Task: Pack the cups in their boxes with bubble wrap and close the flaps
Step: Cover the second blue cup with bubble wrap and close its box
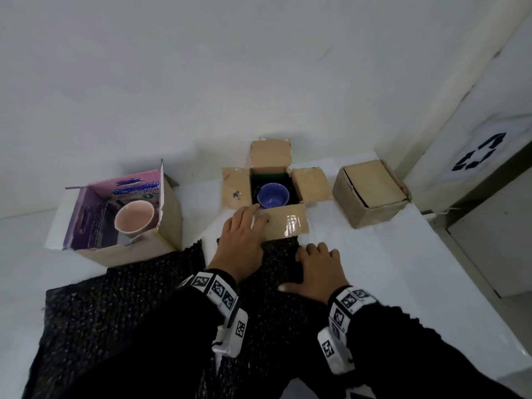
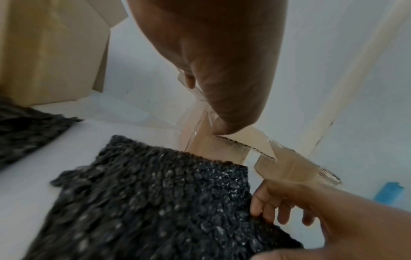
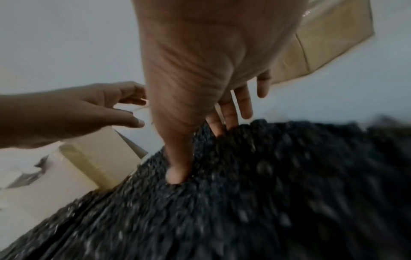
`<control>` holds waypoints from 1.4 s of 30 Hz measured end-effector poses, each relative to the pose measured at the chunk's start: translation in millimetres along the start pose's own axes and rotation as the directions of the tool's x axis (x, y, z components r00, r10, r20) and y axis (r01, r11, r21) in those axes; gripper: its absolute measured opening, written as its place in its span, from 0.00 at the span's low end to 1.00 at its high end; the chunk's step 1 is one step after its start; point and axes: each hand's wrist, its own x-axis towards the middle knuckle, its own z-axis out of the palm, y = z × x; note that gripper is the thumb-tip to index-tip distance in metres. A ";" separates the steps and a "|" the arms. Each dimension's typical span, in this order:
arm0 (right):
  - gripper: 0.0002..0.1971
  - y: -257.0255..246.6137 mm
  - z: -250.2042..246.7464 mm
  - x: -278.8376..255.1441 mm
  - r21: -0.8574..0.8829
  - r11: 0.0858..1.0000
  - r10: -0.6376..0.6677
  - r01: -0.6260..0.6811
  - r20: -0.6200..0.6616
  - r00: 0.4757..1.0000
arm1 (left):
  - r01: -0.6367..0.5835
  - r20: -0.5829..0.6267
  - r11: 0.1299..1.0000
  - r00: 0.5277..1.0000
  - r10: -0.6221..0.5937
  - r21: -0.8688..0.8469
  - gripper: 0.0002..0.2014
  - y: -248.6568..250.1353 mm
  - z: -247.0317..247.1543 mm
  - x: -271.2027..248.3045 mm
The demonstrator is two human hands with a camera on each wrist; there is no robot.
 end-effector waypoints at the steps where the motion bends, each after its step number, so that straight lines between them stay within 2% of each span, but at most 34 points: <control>1: 0.38 -4.1 5.3 -4.2 -0.006 1.000 0.002 -0.002 -0.008 1.000 | 0.002 -0.002 1.000 1.000 -0.002 -0.010 0.35 -0.8 0.0 -9.2; 4: 0.20 -13.7 7.3 -8.5 0.034 0.999 -0.030 0.035 -0.130 0.991 | 0.015 0.014 1.000 1.000 -0.015 -0.011 0.36 -6.3 0.5 -33.2; 6: 0.12 -16.6 5.9 -9.5 0.100 0.991 -0.062 0.086 -0.225 0.972 | -0.007 0.031 1.000 0.999 0.007 0.004 0.38 -9.4 -2.8 -44.6; 8: 0.11 -16.9 -2.4 -9.9 0.275 0.940 -0.126 0.201 -0.269 0.955 | -0.145 0.038 0.987 0.989 0.143 0.064 0.43 -10.1 -9.8 -52.3; 11: 0.14 -20.0 -27.6 -11.0 0.488 0.799 -0.248 0.351 -0.265 0.932 | -0.350 0.101 0.921 0.936 0.337 0.174 0.47 -6.0 -22.3 -52.5; 14: 0.14 -23.6 -54.4 -12.4 0.577 0.713 -0.246 0.399 -0.327 0.913 | -0.319 0.042 0.933 0.948 0.316 0.166 0.33 -3.2 -28.6 -42.8; 16: 0.14 -22.3 -67.7 -14.2 0.640 0.677 -0.176 0.363 -0.338 0.925 | -0.281 -0.036 0.951 0.957 0.288 0.132 0.24 -3.5 -36.7 -33.5; 17: 0.18 -20.3 -72.4 -14.8 0.677 0.667 -0.137 0.311 -0.299 0.944 | -0.278 -0.056 0.955 0.957 0.284 0.103 0.20 -4.0 -40.5 -30.1; 19: 0.25 -15.9 -77.8 -15.4 0.759 0.621 -0.119 0.197 -0.158 0.980 | -0.257 -0.067 0.966 0.964 0.258 0.013 0.12 -5.0 -48.7 -24.7; 20: 0.22 -13.4 -78.0 -15.0 0.779 0.609 -0.129 0.150 -0.089 0.988 | -0.231 -0.061 0.972 0.972 0.229 -0.034 0.09 -6.0 -50.7 -22.8; 22: 0.11 -11.0 -79.4 -13.9 0.773 0.626 -0.127 0.103 -0.030 0.991 | -0.170 -0.030 0.980 0.985 0.168 -0.105 0.10 -6.5 -56.7 -20.7; 24: 0.01 -10.1 -86.6 -11.9 0.761 0.636 -0.135 0.124 -0.048 0.990 | -0.133 -0.014 0.983 0.991 0.132 -0.128 0.10 -7.6 -61.1 -19.8; 26: 0.05 -11.7 -99.2 -9.2 0.787 0.602 -0.125 0.135 -0.074 0.989 | -0.136 -0.038 0.981 0.991 0.132 -0.141 0.10 -6.9 -66.3 -17.8; 28: 0.04 -12.4 -117.0 -9.6 0.840 0.529 -0.087 0.122 -0.089 0.992 | -0.146 -0.082 0.977 0.988 0.134 -0.158 0.14 -5.2 -72.9 -16.1; 29: 0.07 -12.0 -126.8 -11.6 0.831 0.542 -0.097 0.127 -0.089 0.991 | -0.148 -0.093 0.978 0.986 0.136 -0.145 0.16 -4.6 -76.5 -14.8; 30: 0.15 -9.9 -132.1 -10.9 0.756 0.636 -0.131 0.155 -0.093 0.987 | -0.149 -0.096 0.982 0.986 0.138 -0.118 0.17 -4.5 -79.4 -12.6; 31: 0.23 -8.8 -138.4 -12.0 0.614 0.766 -0.182 0.190 -0.076 0.980 | -0.149 -0.096 0.985 0.985 0.141 -0.087 0.15 -3.4 -83.4 -10.5; 32: 0.25 -8.0 -141.9 -11.2 0.443 0.870 -0.220 0.216 -0.044 0.975 | -0.162 -0.102 0.985 0.983 0.155 -0.060 0.15 -2.8 -87.3 -8.5; 33: 0.22 -7.3 -143.1 -8.8 0.313 0.921 -0.239 0.234 -0.025 0.971 | -0.188 -0.107 0.982 0.977 0.183 -0.034 0.17 -3.4 -90.8 -6.1; 34: 0.16 -5.5 -145.1 -6.2 0.252 0.940 -0.235 0.230 -0.010 0.972 | -0.212 -0.103 0.977 0.972 0.211 0.001 0.22 -3.5 -94.6 -4.3; 36: 0.10 2.3 -147.4 -1.2 0.364 0.915 -0.200 0.174 0.034 0.979 | -0.227 -0.044 0.970 0.972 0.232 0.087 0.27 -4.5 -100.4 1.1; 38: 0.11 9.0 -153.6 2.3 0.470 0.871 -0.191 0.145 0.052 0.980 | -0.205 0.001 0.970 0.978 0.207 0.132 0.18 -7.3 -106.1 7.9; 42: 0.10 17.4 -168.8 18.0 0.436 0.884 -0.216 0.169 0.059 0.975 | -0.202 -0.072 0.973 0.975 0.211 0.115 0.06 -8.4 -111.3 19.9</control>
